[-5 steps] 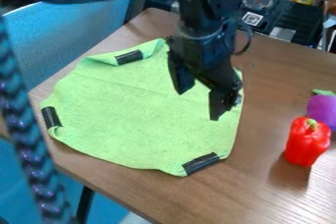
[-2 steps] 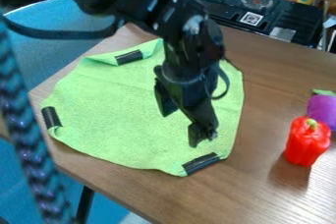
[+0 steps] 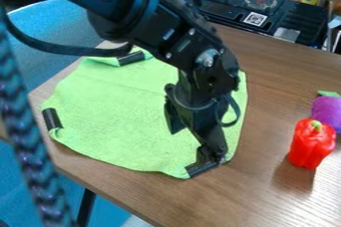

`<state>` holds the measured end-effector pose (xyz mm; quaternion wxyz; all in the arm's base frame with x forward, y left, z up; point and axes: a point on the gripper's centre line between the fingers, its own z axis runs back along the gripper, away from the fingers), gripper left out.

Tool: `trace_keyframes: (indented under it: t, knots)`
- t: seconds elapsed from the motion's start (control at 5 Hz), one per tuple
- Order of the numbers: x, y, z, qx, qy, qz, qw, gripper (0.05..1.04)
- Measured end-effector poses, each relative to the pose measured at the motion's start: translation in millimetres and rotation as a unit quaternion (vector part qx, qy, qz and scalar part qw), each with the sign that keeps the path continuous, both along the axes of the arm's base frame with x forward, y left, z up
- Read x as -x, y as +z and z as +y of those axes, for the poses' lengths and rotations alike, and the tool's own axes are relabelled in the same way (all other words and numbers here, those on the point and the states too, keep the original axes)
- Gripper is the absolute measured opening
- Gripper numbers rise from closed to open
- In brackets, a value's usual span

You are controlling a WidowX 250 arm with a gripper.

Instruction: Fold the cloth from bottom right to top left

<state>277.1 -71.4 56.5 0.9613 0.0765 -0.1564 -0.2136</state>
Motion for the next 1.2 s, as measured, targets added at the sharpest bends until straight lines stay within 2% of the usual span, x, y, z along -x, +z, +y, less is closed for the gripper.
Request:
trace_keyframes:
  t: [0.4,0.8,1.0,1.2]
  knots:
    - [1.5,-22.7,-6.5,-0.023,-0.003,0.016,0.9996,1.001]
    - [-4.7,-34.7,-11.6,-0.034,0.003,0.022,0.9992,0.993]
    - [-10.5,-36.5,-13.1,-0.036,0.008,0.016,0.9992,0.902]
    - [-11.0,-37.5,-13.5,-0.036,0.011,0.017,0.9991,0.604]
